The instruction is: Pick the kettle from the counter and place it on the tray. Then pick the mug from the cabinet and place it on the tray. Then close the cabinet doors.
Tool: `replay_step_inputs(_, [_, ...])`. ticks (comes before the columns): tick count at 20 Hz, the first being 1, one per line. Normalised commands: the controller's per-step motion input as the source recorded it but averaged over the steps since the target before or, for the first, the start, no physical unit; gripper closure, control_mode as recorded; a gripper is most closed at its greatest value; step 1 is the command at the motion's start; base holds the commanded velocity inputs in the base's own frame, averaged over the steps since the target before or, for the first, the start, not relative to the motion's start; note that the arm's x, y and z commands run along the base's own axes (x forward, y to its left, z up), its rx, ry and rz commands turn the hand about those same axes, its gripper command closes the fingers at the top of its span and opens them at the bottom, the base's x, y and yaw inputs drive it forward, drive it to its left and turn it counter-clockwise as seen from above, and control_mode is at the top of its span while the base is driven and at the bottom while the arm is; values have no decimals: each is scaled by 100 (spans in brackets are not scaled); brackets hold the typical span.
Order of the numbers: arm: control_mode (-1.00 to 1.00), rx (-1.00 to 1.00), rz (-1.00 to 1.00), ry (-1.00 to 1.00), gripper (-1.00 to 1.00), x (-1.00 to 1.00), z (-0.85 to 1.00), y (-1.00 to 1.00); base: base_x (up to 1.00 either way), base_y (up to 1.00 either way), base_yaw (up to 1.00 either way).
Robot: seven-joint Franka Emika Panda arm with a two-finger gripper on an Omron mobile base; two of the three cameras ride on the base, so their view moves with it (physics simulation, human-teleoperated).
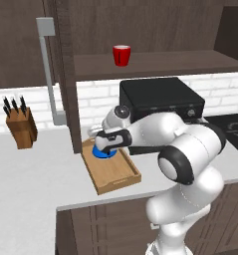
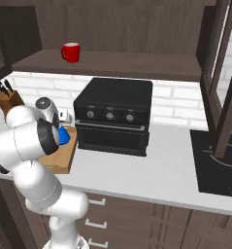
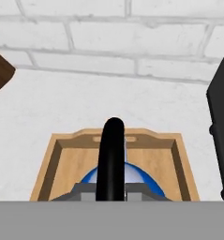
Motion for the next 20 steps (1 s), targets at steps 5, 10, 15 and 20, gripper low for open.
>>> replay_step_inputs(5, [-100,0,0,0,100,0,-12,6,0,0,0])
replay_step_inputs(10, [-100,0,0,0,-100,-7,-12,0,0,0,0])
replay_step_inputs(15, [-100,0,-4,1,-100,-39,-4,-11,0,0,0])
replay_step_inputs(20, [-100,3,-7,4,-100,-33,7,-15,0,0,0])
